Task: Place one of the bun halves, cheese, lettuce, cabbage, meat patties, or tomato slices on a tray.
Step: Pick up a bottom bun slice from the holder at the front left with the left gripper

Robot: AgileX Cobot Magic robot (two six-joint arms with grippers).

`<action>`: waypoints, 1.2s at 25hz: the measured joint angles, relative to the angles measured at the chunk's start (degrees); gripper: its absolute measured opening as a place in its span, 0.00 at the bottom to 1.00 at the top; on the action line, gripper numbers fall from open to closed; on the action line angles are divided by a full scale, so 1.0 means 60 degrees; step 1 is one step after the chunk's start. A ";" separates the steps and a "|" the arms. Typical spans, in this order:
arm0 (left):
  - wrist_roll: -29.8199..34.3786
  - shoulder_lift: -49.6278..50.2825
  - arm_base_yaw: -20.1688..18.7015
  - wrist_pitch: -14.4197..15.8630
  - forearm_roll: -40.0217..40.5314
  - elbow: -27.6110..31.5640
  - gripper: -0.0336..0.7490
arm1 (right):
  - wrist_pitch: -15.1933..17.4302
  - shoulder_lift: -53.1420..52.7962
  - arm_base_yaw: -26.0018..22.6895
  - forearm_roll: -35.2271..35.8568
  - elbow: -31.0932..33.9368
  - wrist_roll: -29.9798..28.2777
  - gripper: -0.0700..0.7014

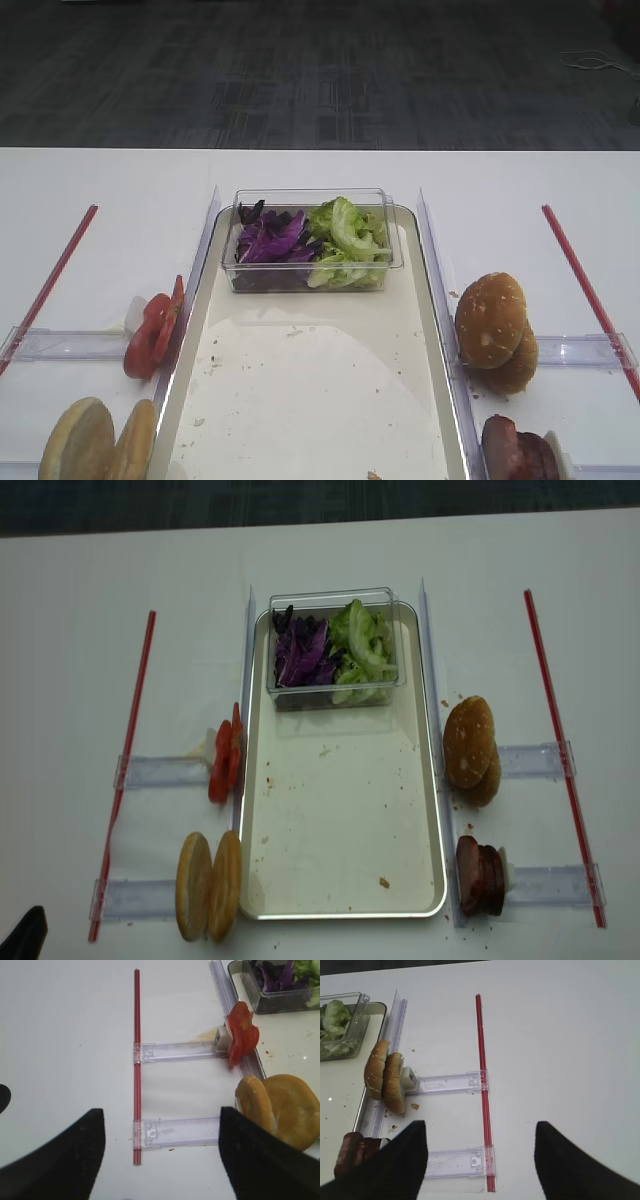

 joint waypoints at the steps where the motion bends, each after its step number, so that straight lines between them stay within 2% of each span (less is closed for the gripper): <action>1: 0.0000 0.0000 0.0000 0.0000 0.0000 0.0000 0.66 | 0.0000 0.0000 0.0000 0.0000 0.0000 0.0000 0.70; 30: 0.0000 0.0000 0.0000 0.0000 0.0000 0.0000 0.66 | 0.0000 0.0000 0.0000 0.0000 0.0000 0.0000 0.70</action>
